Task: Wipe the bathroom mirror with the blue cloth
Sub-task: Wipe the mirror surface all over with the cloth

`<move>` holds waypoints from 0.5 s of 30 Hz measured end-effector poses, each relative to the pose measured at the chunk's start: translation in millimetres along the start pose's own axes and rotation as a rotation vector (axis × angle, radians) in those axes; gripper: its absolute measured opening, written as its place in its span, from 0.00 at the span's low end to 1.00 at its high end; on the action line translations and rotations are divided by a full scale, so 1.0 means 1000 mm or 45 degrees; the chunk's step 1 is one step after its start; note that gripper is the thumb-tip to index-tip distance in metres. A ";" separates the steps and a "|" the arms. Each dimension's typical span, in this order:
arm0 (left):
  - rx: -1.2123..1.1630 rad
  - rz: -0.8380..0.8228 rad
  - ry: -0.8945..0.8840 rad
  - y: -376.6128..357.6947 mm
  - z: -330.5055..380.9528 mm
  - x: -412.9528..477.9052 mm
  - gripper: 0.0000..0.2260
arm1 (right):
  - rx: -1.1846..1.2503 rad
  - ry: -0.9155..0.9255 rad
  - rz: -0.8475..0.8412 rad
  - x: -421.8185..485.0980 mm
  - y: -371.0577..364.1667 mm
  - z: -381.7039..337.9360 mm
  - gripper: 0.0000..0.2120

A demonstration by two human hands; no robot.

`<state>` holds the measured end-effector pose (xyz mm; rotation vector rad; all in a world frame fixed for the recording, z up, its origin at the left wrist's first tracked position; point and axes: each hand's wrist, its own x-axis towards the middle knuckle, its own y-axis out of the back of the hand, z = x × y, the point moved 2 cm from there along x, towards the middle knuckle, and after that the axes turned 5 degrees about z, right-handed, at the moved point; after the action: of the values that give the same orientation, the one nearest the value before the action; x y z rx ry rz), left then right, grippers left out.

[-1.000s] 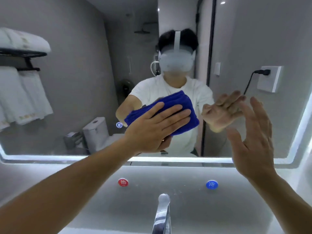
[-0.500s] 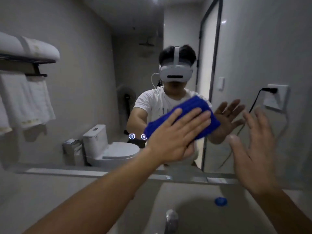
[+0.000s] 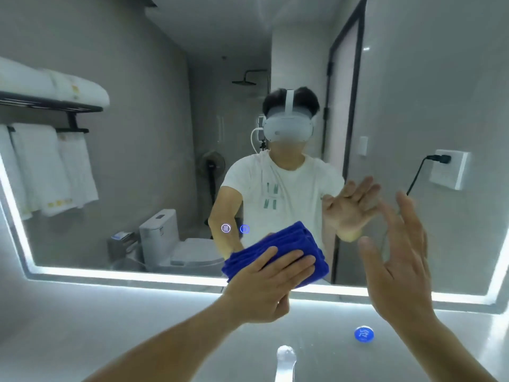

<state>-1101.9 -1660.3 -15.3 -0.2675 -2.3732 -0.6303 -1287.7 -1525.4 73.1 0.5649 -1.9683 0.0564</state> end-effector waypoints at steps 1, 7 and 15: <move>-0.004 -0.015 -0.019 0.002 -0.003 0.004 0.37 | 0.005 0.005 0.013 0.000 -0.001 -0.001 0.28; 0.007 0.122 0.085 0.027 -0.015 0.099 0.32 | 0.093 0.014 0.120 0.002 -0.001 -0.003 0.28; 0.079 0.323 0.342 0.069 -0.115 0.162 0.33 | 0.015 0.287 0.375 0.036 0.002 -0.031 0.21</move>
<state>-1138.2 -1654.5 191.7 -0.4215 -2.0548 -0.4417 -1275.0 -1527.9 118.9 0.2596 -1.8164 0.3026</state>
